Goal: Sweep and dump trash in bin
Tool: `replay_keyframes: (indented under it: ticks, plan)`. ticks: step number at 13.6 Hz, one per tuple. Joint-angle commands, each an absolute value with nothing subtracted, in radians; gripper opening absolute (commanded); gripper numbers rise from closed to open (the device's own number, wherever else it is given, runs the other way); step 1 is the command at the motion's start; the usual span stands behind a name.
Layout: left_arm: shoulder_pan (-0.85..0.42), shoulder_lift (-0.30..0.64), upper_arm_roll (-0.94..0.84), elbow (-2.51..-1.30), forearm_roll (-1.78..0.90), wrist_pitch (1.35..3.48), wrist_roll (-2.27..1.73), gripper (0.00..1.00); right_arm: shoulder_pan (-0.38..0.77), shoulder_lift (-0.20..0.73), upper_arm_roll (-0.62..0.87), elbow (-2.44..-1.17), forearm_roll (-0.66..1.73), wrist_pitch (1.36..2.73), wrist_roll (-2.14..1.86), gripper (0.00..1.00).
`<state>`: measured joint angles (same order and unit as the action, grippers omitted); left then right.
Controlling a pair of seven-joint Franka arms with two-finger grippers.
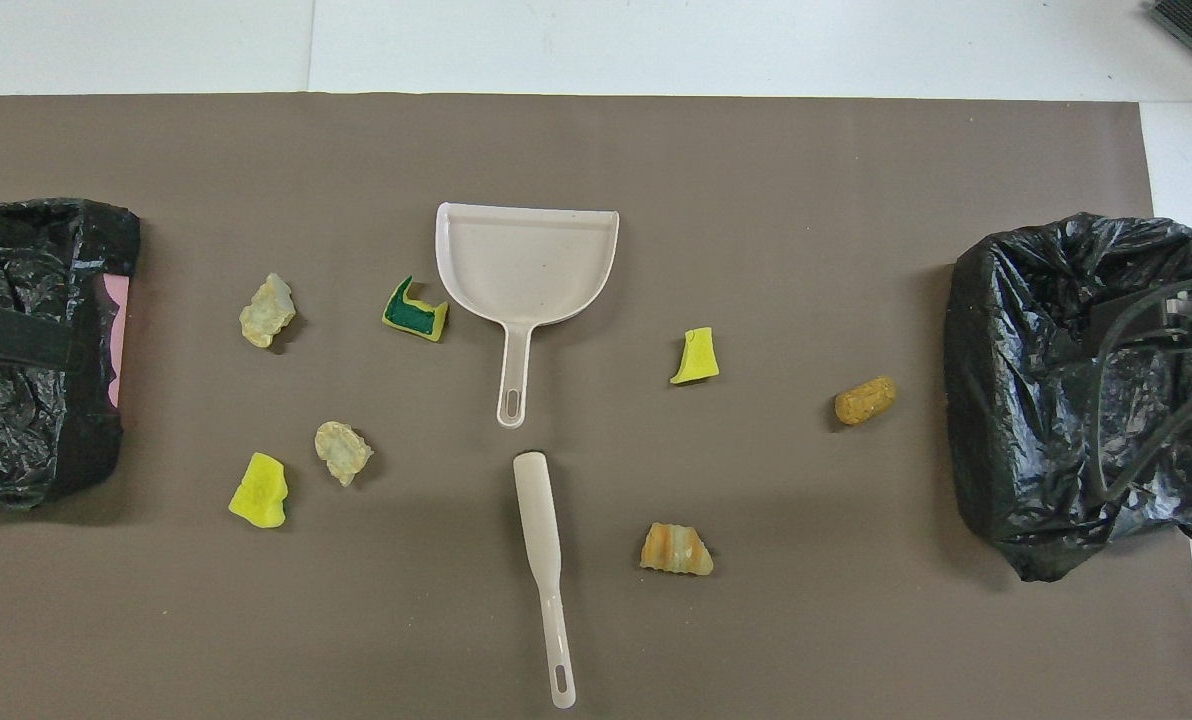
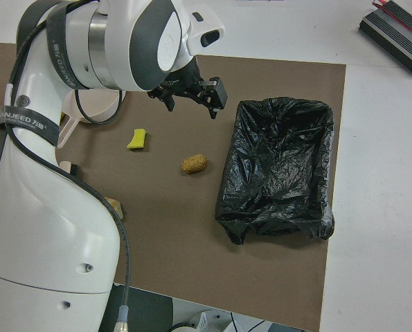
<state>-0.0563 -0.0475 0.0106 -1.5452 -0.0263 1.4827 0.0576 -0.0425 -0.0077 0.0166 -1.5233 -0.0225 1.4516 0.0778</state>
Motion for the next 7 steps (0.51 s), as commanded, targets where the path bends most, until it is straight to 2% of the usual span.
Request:
replay_keyframes:
  ticks: [1,7]
  plan:
    - [-0.040,-0.046,-0.003,-1.526,-0.023,1.451,0.060,1.00,-0.046,-0.020,0.018,-1.520,-0.008,1.428,0.087,1.00]
    - [-0.026,-0.049,0.005,-1.526,-0.020,1.454,0.064,1.00,-0.038,-0.020,0.021,-1.522,-0.009,1.416,0.066,1.00]
